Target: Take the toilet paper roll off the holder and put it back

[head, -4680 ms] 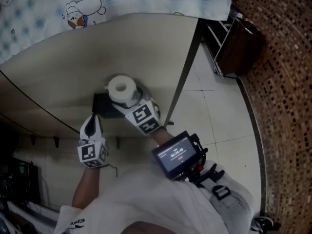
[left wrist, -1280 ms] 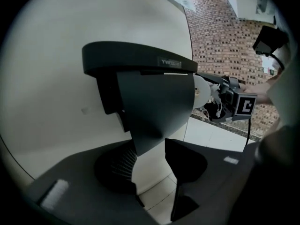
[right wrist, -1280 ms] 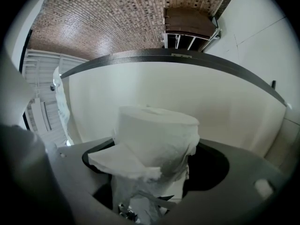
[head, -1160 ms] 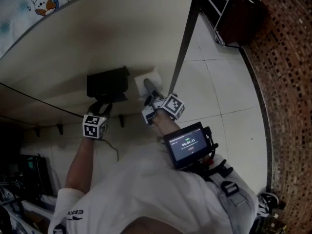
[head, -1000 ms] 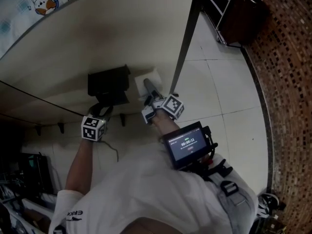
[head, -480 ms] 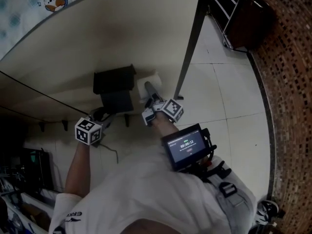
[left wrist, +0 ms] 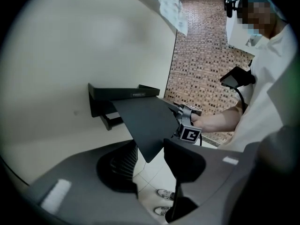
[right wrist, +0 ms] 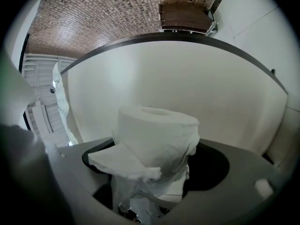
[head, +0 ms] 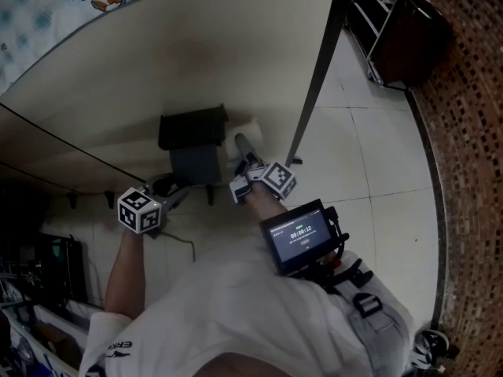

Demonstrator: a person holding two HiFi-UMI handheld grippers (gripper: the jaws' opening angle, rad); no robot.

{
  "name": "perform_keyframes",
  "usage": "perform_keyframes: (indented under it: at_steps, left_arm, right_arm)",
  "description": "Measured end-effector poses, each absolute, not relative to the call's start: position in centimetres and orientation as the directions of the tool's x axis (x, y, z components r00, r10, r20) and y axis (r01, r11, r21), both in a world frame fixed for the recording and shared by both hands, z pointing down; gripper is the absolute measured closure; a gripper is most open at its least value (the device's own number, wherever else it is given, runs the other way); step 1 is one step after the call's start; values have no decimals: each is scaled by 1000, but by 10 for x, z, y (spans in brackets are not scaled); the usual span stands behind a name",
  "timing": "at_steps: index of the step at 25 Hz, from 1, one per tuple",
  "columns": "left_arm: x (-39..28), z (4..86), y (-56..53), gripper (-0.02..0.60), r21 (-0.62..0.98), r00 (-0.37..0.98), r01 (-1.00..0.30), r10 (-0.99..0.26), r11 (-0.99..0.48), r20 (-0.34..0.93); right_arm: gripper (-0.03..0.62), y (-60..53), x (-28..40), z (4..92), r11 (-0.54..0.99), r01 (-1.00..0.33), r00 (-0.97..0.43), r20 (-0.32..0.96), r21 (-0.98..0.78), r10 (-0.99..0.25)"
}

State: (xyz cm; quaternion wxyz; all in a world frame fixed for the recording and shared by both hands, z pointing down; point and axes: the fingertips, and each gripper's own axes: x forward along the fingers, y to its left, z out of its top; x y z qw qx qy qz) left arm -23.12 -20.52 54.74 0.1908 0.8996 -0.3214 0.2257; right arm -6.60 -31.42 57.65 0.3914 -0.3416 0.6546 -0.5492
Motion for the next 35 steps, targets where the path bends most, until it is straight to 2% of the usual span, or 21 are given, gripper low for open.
perform_keyframes:
  at_steps: [7,16,20,26,29,35]
  left_arm:
    - [-233,545,-205,407,207,699,-655,-479,-727,531]
    - [-234,548,-201,407,199,692,-656,-475,-728,543]
    - [-236,549,-202,407,198,691,-653,-468,-731,551]
    - [-239,552,-203,407,194,689,-651,-464,-734,557]
    - [-239,552,-203,407,196,693,-646,-459,-738,556]
    - [-245,555,-214,408,206,701,-637,-448,-742,555]
  right_arm:
    - [141,-320,-73,576,191,-48,-457,-149,-980,-877]
    - [141,-316,-100,572,195,-25,-492,-158,-980,-856]
    - [141,-318,-120,571,272,-24,-535,-218,-962,-817]
    - [141,-315,-132,575,302,11,-621,-243,-953,-745]
    - [144,-313,-138,563,399,23,-660,-313,-917,-683]
    - [151,-313,-170,565,439,13,-753,-297,-899,-587]
